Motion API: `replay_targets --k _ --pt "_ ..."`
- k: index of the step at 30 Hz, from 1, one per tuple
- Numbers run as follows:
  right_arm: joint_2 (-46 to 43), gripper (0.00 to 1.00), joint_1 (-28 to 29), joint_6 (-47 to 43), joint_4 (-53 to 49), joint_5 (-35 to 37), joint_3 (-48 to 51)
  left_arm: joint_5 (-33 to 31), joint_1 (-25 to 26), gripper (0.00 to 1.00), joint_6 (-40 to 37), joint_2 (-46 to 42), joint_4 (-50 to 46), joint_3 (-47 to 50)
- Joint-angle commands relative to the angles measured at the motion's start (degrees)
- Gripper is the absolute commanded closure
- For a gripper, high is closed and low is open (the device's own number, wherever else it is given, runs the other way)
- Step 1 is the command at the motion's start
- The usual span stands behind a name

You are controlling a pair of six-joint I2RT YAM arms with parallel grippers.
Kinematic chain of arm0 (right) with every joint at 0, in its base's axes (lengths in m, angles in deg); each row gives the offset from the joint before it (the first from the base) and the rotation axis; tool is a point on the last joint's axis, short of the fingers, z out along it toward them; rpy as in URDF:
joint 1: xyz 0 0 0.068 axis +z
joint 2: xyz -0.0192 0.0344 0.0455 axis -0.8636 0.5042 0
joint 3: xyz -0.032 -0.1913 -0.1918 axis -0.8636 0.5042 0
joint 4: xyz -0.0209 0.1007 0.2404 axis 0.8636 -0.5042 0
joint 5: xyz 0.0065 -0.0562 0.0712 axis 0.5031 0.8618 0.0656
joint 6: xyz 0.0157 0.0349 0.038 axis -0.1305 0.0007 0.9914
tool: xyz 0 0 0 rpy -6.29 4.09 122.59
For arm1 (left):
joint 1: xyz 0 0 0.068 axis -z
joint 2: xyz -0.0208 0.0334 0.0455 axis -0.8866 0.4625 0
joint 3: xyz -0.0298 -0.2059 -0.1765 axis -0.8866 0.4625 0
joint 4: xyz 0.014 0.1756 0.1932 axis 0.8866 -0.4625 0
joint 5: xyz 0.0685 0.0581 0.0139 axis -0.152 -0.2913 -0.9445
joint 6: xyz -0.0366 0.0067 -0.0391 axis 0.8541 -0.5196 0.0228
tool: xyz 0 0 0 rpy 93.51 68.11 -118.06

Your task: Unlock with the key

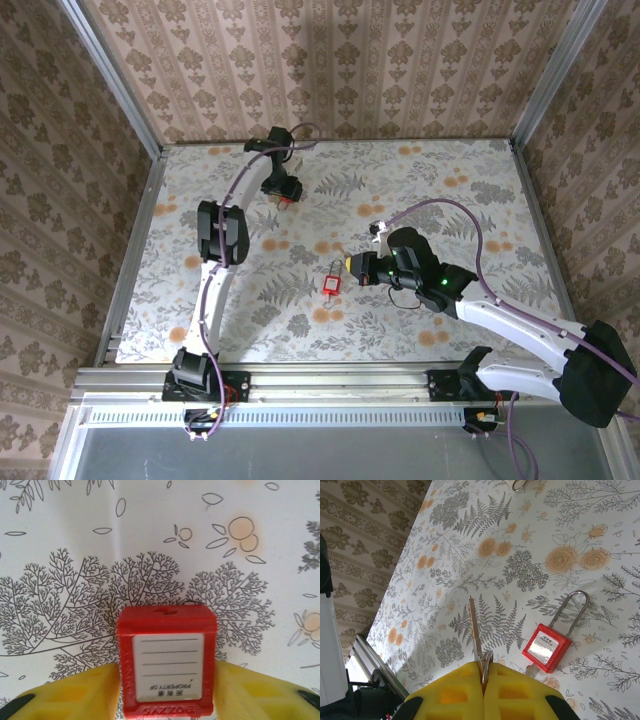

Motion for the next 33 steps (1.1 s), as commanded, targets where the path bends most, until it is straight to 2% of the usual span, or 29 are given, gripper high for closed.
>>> replay_targets --k 1,4,9,15,19,21,25,27,30,33 --pt "-1.04 1.00 -0.44 0.76 1.80 -1.15 0.31 -0.20 0.09 0.58 -1.23 1.72 -0.44 -0.96" --pt "-0.94 1.00 -0.48 0.94 1.54 -1.60 -0.22 1.17 0.40 0.68 -0.88 -0.53 0.53 2.82" --pt "-0.90 1.00 -1.27 0.65 -1.80 -2.55 -2.95 3.98 0.87 0.74 -0.21 -14.47 16.81 27.14" --pt "-1.64 1.00 -2.20 -3.13 -17.37 -2.63 -13.42 6.61 3.62 0.78 -3.29 -43.02 41.45 62.95" --pt "-2.00 1.00 -2.70 -6.01 -28.50 -7.92 -22.19 7.54 8.72 0.80 -7.90 -64.94 52.81 82.58" --pt "-1.42 1.00 -2.21 -7.42 -33.98 -11.42 -25.93 7.05 11.08 0.81 -8.79 -73.87 55.80 89.15" --pt "-1.80 1.00 1.15 -8.85 -41.12 -8.86 -29.21 7.13 16.86 0.82 -10.48 -87.32 60.60 99.25" --pt "-2.72 1.00 2.69 -8.60 -41.14 -7.73 -28.76 6.70 19.50 0.84 -12.13 -90.82 60.63 101.67" --pt "-3.67 1.00 4.44 -8.02 -40.14 -7.08 -27.63 4.29 26.25 0.87 -19.66 -95.42 64.17 106.44" --pt "-4.00 1.00 5.27 -8.82 -42.43 -4.70 -27.45 4.32 29.03 0.89 -23.09 -98.69 67.01 109.04"
